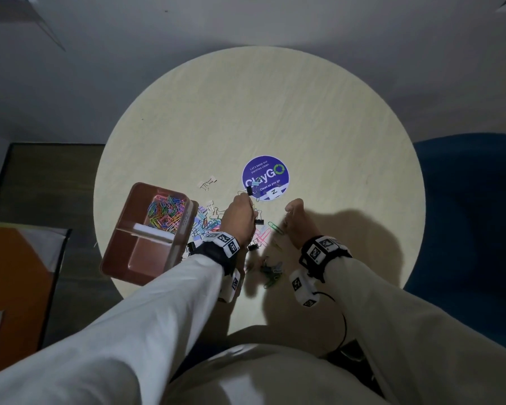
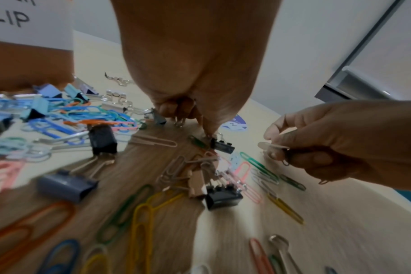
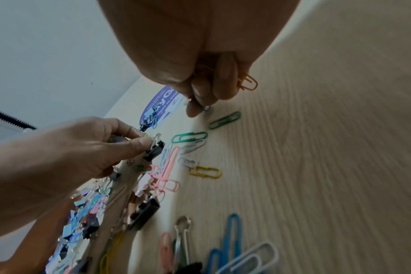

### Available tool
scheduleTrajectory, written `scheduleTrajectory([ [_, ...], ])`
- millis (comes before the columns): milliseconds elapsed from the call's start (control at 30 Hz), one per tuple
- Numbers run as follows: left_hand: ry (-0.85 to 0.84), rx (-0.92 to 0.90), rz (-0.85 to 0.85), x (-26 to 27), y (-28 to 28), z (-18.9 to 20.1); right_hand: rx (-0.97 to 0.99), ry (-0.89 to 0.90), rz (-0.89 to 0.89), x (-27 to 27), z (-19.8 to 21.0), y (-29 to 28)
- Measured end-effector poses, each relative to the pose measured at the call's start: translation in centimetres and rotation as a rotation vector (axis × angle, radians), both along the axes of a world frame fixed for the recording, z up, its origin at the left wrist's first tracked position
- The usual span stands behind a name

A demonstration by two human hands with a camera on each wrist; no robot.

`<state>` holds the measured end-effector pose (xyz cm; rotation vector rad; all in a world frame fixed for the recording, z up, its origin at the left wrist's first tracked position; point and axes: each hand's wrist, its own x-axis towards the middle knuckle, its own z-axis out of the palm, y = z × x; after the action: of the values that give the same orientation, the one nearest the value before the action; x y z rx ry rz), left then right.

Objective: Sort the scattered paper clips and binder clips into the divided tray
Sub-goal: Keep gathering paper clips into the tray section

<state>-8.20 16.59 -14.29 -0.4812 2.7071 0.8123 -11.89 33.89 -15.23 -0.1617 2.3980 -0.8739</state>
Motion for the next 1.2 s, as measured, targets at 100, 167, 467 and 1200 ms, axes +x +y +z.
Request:
scheduleTrajectory([
  [100,-0.043,-0.100,-0.098,-0.1,0.3,-0.1,0.001,-0.033,-0.040,0.4,-0.1,0.0],
  [167,-0.080,-0.143,-0.145,-0.2,0.6,0.1,-0.038,-0.057,-0.033,0.8,0.4,-0.5],
  [467,-0.009,0.073,0.014,0.9,-0.5,3.0,-0.176,-0.063,-0.135,1.2,4.7,-3.9],
  [1200,-0.095,0.042,0.432,7.6,-19.1,7.1,-0.308,0.039,0.162,7.0,10.5,-26.6],
])
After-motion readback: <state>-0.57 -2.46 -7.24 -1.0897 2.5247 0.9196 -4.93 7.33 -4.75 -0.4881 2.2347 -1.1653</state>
